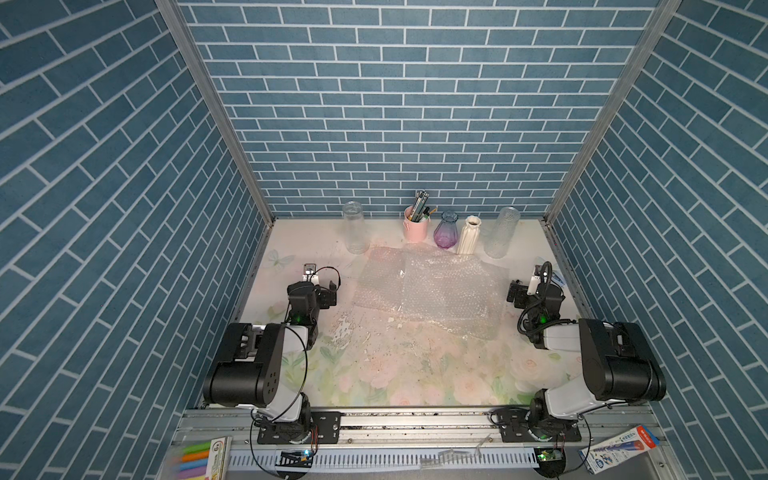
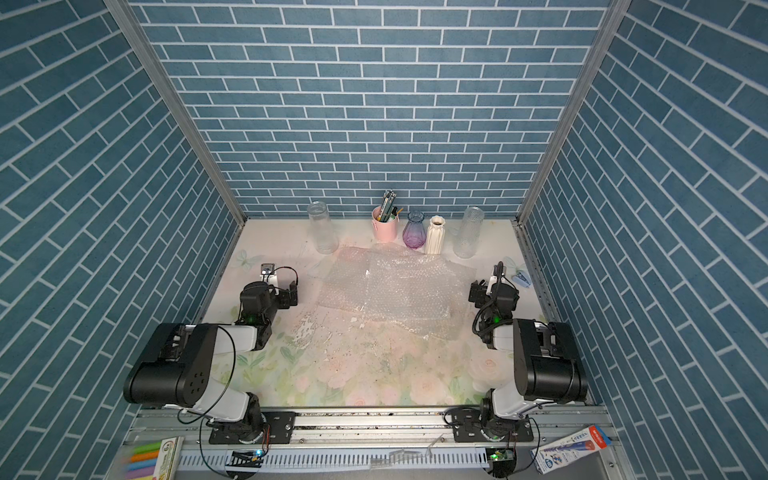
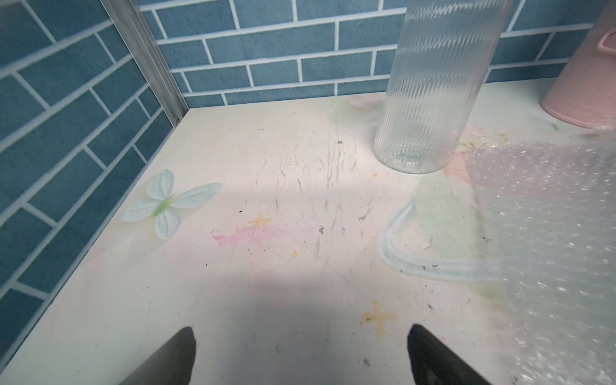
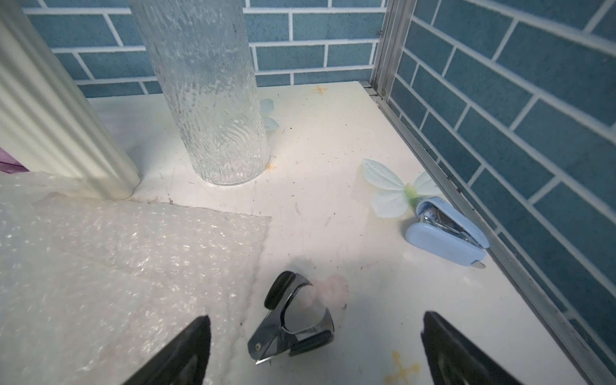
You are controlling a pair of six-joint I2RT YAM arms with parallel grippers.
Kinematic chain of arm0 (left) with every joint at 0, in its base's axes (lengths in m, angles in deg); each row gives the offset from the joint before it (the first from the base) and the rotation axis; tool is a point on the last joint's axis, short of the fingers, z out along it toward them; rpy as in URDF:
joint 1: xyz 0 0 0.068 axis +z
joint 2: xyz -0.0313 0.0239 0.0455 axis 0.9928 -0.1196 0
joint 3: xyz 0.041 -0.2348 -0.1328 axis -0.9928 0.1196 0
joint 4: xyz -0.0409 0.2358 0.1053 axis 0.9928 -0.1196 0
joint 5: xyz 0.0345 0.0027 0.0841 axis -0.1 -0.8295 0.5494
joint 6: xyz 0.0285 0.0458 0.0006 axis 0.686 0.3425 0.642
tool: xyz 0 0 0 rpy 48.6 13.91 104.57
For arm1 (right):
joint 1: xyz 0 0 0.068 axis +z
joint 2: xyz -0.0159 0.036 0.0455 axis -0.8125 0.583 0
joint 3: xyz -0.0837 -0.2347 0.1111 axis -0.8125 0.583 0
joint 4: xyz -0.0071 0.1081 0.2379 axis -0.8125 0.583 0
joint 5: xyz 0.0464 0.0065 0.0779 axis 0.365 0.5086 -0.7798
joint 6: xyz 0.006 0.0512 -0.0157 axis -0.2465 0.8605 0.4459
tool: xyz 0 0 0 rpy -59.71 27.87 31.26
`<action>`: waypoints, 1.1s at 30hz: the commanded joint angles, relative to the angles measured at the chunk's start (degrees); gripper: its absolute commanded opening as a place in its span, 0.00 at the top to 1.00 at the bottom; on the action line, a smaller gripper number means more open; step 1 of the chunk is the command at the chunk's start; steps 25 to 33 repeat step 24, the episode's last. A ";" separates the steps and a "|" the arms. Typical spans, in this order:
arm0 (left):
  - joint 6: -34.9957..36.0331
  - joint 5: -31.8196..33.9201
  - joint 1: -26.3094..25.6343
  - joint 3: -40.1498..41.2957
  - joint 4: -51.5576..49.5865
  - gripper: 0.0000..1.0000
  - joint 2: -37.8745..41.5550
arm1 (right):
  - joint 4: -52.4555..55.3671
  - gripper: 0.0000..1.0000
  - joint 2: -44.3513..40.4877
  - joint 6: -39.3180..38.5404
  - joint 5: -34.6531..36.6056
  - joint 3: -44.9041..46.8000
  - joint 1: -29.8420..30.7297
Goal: Unwrap the vase from the bubble wrap
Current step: Reset both arms
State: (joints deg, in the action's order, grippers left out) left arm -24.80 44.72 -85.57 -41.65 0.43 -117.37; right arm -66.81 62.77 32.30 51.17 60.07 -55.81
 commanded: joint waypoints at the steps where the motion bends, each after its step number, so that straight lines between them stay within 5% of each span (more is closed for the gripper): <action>1: 1.17 0.78 0.06 -0.33 1.39 0.00 0.33 | -1.04 0.01 0.44 0.25 -0.83 -0.57 -0.19; 33: 1.17 0.77 0.05 -0.29 1.53 0.01 0.10 | -0.37 0.01 0.49 -0.01 -3.16 -0.93 -0.55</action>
